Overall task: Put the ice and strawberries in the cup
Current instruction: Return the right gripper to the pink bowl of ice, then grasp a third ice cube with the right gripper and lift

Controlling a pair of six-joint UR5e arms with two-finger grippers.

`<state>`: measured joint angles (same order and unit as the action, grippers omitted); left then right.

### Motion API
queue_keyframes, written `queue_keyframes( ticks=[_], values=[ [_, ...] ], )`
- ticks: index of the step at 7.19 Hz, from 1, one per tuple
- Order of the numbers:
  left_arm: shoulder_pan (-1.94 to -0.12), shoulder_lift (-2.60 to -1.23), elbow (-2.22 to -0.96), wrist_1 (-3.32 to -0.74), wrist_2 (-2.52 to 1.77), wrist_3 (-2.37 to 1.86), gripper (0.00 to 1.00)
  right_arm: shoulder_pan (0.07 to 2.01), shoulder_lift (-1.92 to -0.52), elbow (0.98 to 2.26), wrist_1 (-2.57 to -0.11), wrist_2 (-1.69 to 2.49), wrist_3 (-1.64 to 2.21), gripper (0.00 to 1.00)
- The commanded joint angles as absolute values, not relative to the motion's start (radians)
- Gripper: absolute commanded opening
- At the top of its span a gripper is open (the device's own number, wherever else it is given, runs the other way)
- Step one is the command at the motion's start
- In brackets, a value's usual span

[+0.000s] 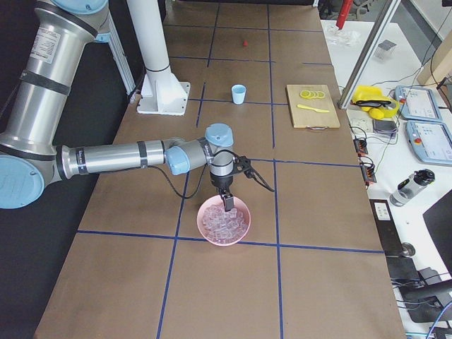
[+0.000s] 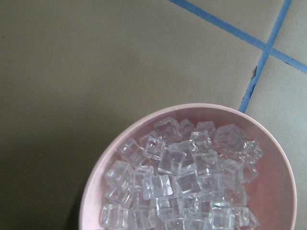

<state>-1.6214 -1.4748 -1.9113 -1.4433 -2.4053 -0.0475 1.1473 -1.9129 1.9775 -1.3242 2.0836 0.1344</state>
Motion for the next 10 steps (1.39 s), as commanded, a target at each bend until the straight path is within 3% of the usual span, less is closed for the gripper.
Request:
queue_keyframes(
  ticks=[1,3,9,10],
  values=[
    [-1.621,-1.476,-1.921,-1.442,-2.405,-0.048,1.0,1.151,-1.911,1.922,-1.319,2.079,0.124,0.92],
    [-1.621,-1.474,-1.921,-1.442,-2.405,-0.048,1.0,1.15,-1.893,1.888,-1.322,2.079,0.081,0.81],
    [-1.621,-1.474,-1.922,-1.442,-2.405,-0.048,1.0,1.152,-1.867,1.841,-1.339,2.042,0.002,0.78],
    [-1.621,-1.474,-1.922,-1.443,-2.405,-0.048,1.0,1.152,-1.867,1.832,-1.339,2.042,0.0,0.72]
  ],
)
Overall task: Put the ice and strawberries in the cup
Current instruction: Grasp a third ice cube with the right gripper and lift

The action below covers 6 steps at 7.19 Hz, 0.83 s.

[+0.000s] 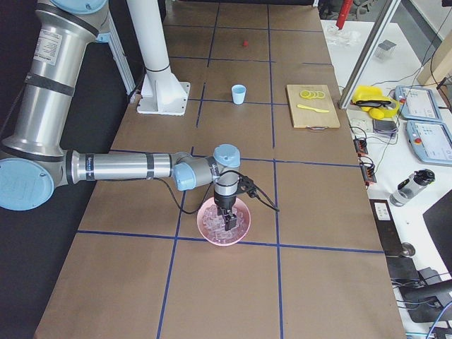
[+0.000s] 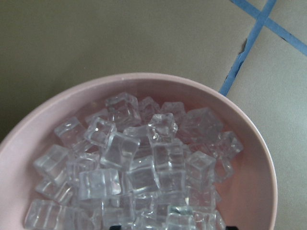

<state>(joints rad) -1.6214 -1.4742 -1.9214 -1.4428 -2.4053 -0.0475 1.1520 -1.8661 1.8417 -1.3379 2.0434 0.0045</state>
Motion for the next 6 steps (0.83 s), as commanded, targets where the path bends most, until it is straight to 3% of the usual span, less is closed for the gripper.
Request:
queue_keyframes(
  ticks=[1,6],
  values=[
    [-1.621,-1.474,-1.922,-1.443,-2.405,-0.048,1.0,1.152,-1.865,1.816,-1.339,2.042,-0.018,0.67],
    [-1.621,-1.474,-1.925,-1.443,-2.405,-0.046,1.0,1.149,-1.853,1.798,-1.339,2.028,-0.046,0.62]
  ],
)
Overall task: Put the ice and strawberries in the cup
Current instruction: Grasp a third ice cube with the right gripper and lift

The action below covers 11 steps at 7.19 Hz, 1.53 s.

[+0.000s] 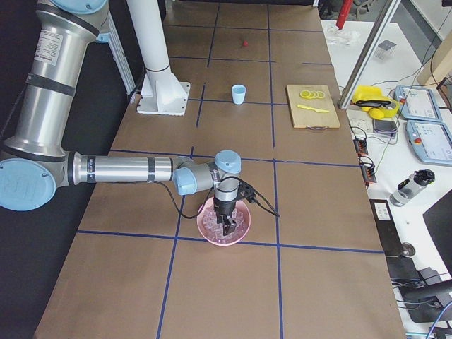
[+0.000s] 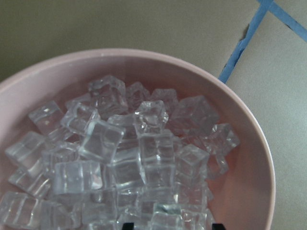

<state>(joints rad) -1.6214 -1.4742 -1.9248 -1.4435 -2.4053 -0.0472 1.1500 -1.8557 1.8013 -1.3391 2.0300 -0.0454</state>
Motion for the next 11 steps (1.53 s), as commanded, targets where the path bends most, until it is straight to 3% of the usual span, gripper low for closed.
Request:
queue_keyframes(
  ticks=[1,6,7,8,9,11],
  values=[
    [-1.621,-1.474,-1.925,-1.443,-2.405,-0.046,1.0,1.149,-1.848,1.796,-1.339,2.028,-0.045,0.61],
    [-1.621,-1.474,-1.93,-1.443,-2.405,-0.046,1.0,1.149,-1.847,1.789,-1.339,2.029,-0.045,0.56],
    [-1.621,-1.474,-1.931,-1.443,-2.405,-0.046,1.0,1.149,-1.847,1.789,-1.339,2.031,-0.044,0.47],
    [-1.621,-1.474,-1.931,-1.443,-2.405,-0.046,1.0,1.149,-1.848,1.792,-1.338,2.031,-0.044,0.19],
    [-1.621,-1.474,-1.931,-1.443,-2.405,-0.046,1.0,1.149,-1.848,1.795,-1.335,2.037,-0.044,0.0],
    [-1.621,-1.471,-1.936,-1.443,-2.405,-0.046,1.0,1.15,-1.851,1.812,-1.338,2.042,-0.043,0.0]
  ],
)
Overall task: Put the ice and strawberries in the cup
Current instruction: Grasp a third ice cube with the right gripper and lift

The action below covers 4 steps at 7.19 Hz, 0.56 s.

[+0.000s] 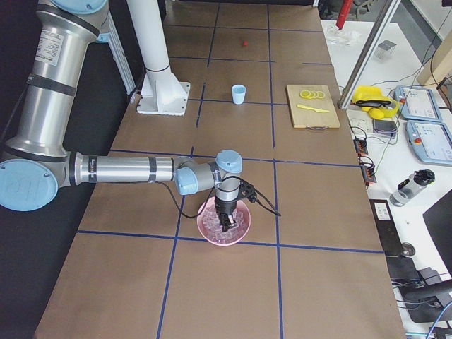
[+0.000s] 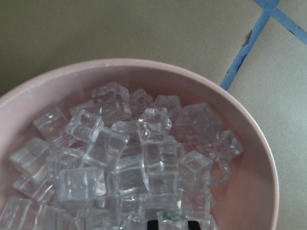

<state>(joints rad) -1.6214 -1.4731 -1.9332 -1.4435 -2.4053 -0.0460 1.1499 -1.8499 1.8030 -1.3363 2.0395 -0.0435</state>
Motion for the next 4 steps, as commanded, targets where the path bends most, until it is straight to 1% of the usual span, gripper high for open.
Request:
queue_keyframes(
  ticks=[1,2,3,4],
  values=[
    [-1.621,-1.471,-1.934,-1.442,-2.405,-0.046,1.0,1.155,-1.858,1.83,-1.341,2.043,-0.043,0.0],
    [-1.621,-1.471,-1.934,-1.442,-2.405,-0.046,1.0,1.192,-1.85,1.895,-1.415,2.052,-0.044,0.0],
    [-1.621,-1.471,-1.934,-1.442,-2.405,-0.046,1.0,1.209,-1.82,2.031,-1.578,2.063,-0.044,0.0],
    [-1.621,-1.471,-1.934,-1.442,-2.405,-0.046,1.0,1.21,-1.727,2.113,-1.723,2.078,-0.029,0.0]
  ],
)
